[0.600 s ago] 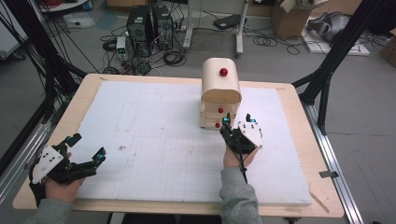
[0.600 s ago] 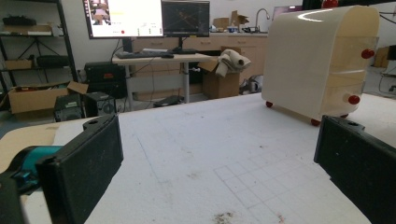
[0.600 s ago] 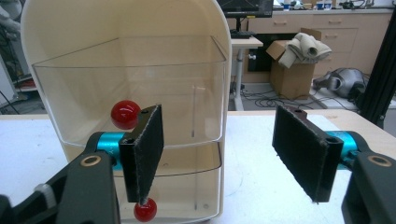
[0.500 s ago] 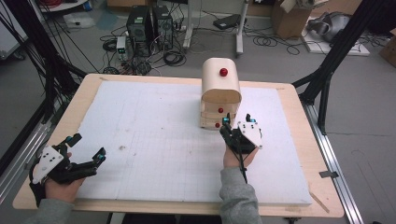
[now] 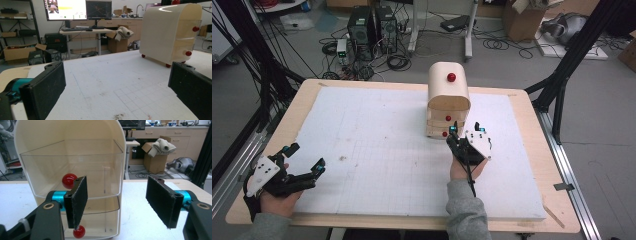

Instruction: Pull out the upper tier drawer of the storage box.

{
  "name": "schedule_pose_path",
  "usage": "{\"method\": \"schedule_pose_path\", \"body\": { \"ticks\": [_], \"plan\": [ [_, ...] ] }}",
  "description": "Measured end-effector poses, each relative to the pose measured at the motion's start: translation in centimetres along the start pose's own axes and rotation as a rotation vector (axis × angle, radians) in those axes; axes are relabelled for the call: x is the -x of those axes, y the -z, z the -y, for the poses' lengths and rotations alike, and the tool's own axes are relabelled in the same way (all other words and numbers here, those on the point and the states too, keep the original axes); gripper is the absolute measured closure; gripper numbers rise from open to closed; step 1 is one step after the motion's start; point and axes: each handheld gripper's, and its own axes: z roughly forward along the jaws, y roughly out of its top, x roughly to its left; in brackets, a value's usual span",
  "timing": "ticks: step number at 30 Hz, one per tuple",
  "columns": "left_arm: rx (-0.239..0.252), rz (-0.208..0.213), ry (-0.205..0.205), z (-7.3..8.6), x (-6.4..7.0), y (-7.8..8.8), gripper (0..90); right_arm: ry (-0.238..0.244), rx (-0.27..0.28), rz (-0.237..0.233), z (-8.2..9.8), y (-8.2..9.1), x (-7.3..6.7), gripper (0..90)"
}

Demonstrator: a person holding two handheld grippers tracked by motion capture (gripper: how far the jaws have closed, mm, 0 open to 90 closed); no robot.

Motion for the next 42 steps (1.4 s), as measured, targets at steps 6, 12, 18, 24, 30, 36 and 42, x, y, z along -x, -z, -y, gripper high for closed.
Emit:
{"method": "schedule_pose_path", "body": {
  "ticks": [6,12,18,24,30,36,42],
  "plan": [
    [0.000,0.000,0.005,0.0,-0.1,0.0,1.7,0.001,0.003,-0.003,0.1,0.1,-0.5,32.7],
    [0.000,0.001,0.006,0.0,-0.1,-0.1,1.7,0.008,0.000,0.000,0.0,0.2,-1.5,32.8],
    [0.000,0.003,0.008,0.0,-0.1,-0.2,1.7,0.007,0.002,0.004,0.1,0.1,-2.4,32.8],
    [0.001,0.005,0.009,0.0,-0.1,-0.2,1.7,0.003,0.001,-0.011,0.3,0.1,-3.6,33.0],
    [0.003,0.004,0.013,0.0,-0.2,-0.2,1.7,0.005,-0.003,-0.016,0.4,0.0,-4.3,33.1],
    [0.002,0.005,0.012,0.0,-0.2,-0.1,1.7,0.009,-0.003,-0.023,0.6,0.0,-4.8,33.2],
    [0.001,0.006,0.013,0.0,-0.2,-0.2,1.7,0.011,0.004,-0.024,0.5,0.1,-4.8,33.4]
  ]
}}
